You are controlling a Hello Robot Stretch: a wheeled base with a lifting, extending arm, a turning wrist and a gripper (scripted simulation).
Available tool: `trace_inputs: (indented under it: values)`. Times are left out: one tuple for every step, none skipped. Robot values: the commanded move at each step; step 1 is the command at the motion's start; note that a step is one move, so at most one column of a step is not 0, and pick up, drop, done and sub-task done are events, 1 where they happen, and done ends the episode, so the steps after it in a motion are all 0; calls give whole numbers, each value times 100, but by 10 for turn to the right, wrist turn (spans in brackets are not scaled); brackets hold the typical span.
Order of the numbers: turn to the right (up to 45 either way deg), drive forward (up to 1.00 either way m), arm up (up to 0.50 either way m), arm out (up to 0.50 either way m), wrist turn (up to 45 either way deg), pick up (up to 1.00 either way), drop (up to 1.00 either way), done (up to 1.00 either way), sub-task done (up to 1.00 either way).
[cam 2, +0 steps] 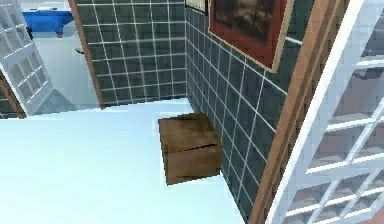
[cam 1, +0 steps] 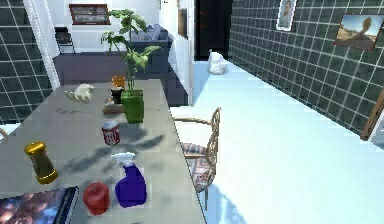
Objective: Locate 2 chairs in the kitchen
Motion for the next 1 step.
trace_inputs:
  values:
    - [0, 0, 0, 0, 0, 0, 0, 100, 0]
